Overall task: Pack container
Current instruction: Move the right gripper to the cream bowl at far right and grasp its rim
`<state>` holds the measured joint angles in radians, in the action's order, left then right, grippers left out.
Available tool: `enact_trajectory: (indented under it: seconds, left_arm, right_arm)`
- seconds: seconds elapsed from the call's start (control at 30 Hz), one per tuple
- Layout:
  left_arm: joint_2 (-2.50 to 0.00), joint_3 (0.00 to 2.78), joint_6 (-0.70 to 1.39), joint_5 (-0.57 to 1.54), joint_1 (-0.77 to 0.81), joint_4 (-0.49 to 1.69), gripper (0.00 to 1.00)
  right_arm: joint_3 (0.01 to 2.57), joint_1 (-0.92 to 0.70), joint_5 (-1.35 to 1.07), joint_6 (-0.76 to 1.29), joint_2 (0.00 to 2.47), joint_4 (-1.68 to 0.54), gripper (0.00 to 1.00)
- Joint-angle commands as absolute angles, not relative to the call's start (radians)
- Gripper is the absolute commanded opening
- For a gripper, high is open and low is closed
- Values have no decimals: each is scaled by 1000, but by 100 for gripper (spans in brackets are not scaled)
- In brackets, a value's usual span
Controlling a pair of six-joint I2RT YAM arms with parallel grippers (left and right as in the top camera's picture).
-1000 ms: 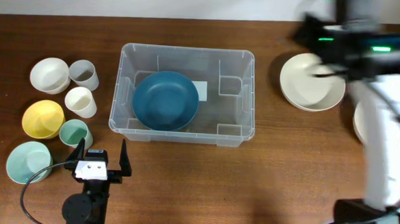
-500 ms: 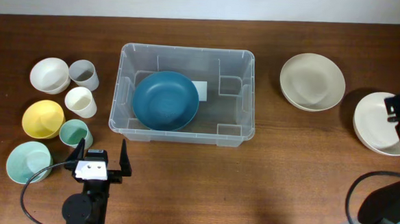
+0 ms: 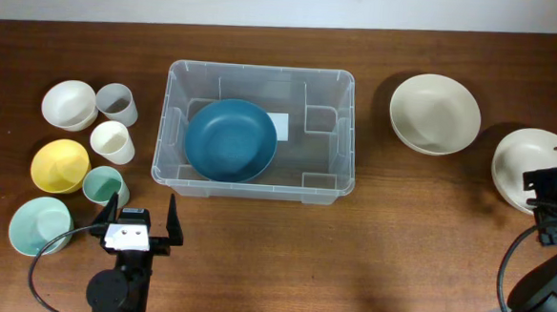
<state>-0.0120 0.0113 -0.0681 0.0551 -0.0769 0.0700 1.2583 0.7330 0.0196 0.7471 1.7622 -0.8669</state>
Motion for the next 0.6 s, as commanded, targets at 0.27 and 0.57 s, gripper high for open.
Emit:
enact_trajectory:
  seconds: [0.27,0.57]
  left_arm:
    - [-6,9,-84,56,-73,76,100]
    - [-6,9,-84,56,-73,76,100]
  right_arm:
    - [1174,753,-1,687,1793,-664,99]
    - [1174,753,0,683,1875,-622,97]
